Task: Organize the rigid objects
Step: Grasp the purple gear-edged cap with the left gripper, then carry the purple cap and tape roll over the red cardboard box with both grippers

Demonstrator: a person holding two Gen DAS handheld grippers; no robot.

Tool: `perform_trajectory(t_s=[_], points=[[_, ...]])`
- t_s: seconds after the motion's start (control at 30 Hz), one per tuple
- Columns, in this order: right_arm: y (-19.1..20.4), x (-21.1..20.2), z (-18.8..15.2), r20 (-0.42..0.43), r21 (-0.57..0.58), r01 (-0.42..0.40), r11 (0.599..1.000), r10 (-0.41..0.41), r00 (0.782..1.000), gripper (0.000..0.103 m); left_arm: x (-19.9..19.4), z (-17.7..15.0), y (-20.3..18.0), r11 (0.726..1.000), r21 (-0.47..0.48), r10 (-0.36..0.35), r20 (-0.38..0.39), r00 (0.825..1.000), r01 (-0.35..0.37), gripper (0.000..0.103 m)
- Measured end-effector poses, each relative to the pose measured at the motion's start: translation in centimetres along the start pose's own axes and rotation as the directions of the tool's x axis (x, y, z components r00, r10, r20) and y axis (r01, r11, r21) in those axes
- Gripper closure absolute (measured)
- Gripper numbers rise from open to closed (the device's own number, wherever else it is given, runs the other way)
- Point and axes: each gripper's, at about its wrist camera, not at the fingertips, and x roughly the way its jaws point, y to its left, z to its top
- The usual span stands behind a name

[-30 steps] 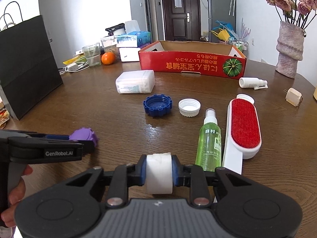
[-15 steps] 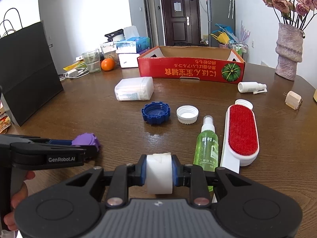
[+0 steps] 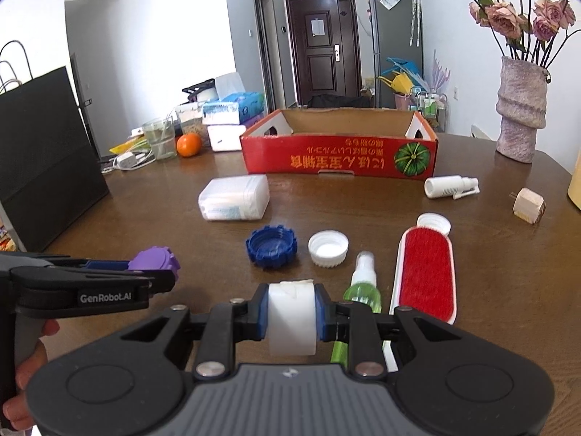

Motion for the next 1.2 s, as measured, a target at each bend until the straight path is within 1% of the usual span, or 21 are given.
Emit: perform_trajectory(t_s=[0.3,0.57,0.93,1.2], points=[[-1.1,0.8,2.8,0.034,0.006,0.001,1.0,-0.001,0.999,0.079,0.3,2.9,-1.3,1.0,0.007,-0.019,0.033,0.999,0.019,0.05],[-2.0,1.6,5.1,0.067,0.006,0.004,1.0,-0.005,0.998,0.079,0.7,5.8,-2.4,1.0,0.001,-0.03,0.08,0.996,0.03,0.05],[-3.1,2.8,8.6,0.127,0.006,-0.003,1.0,0.002,0.992,0.079,1.3,9.6,-3.8,1.0,0.009,-0.026,0.135,0.99,0.025,0.05],[-4.2,4.5,11.4,0.165,0.007,-0.006,1.0,0.005,0.986,0.079,2.7,12.0,-4.4,1.0,0.004,-0.025,0.156,0.988,0.024,0.05]])
